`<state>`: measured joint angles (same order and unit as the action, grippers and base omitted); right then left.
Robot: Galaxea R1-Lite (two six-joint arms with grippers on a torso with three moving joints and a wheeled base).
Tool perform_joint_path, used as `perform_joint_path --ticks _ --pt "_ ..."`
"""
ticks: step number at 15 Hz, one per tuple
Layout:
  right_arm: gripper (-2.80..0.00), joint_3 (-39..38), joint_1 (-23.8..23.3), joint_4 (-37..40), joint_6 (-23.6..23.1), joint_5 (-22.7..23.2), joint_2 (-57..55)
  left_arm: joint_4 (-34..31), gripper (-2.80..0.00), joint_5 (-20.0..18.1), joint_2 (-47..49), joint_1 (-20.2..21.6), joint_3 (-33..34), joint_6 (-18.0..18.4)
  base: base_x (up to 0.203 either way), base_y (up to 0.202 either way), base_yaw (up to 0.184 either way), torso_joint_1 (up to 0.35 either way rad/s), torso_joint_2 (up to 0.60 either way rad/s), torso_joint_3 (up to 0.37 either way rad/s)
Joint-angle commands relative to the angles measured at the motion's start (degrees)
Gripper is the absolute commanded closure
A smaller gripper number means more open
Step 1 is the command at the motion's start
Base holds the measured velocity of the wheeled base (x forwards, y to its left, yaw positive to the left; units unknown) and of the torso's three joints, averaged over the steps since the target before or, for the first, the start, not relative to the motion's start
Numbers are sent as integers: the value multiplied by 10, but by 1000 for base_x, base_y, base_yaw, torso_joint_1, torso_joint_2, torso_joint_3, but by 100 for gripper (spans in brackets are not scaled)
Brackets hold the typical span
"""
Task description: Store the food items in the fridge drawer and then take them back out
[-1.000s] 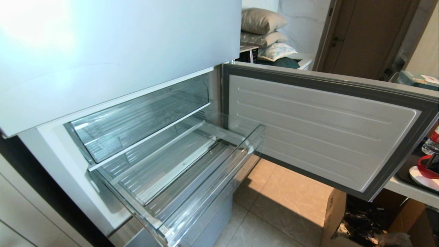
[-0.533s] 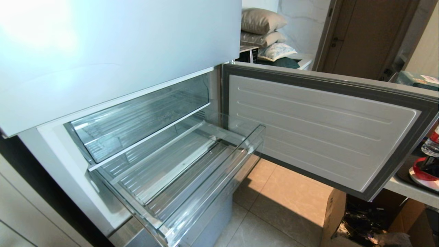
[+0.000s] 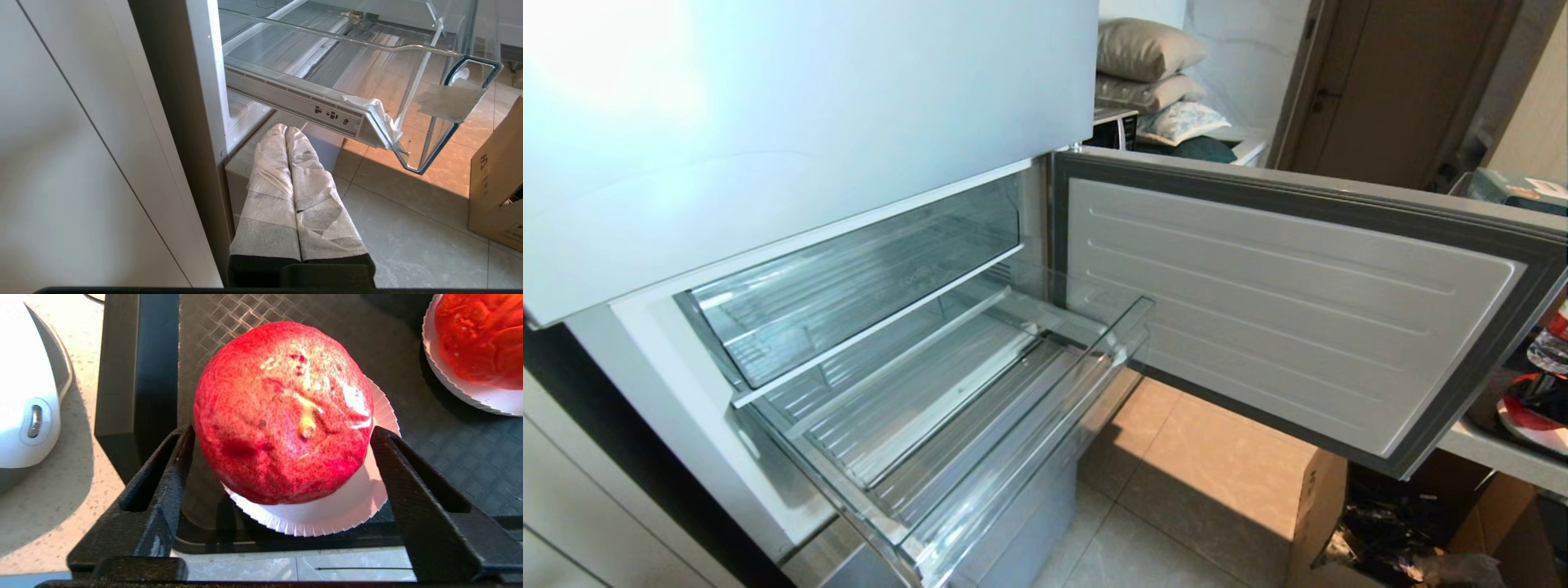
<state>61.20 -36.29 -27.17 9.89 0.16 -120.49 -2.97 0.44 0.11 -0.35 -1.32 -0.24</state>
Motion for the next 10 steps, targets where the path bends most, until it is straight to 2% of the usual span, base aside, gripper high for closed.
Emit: perform_joint_path --ticks 1,4,10 --pt "-280 -5 0 -2 0 0 16 0 0 0 0 0 0 0 0 0 0 0 0 0" --pt "-280 -17 0 -2 0 1 42 0 0 0 0 0 0 0 0 0 0 0 0 0" --pt "-280 -51 11 56 2 3 129 0 0 1 0 0 0 0 0 0 0 0 0 0"
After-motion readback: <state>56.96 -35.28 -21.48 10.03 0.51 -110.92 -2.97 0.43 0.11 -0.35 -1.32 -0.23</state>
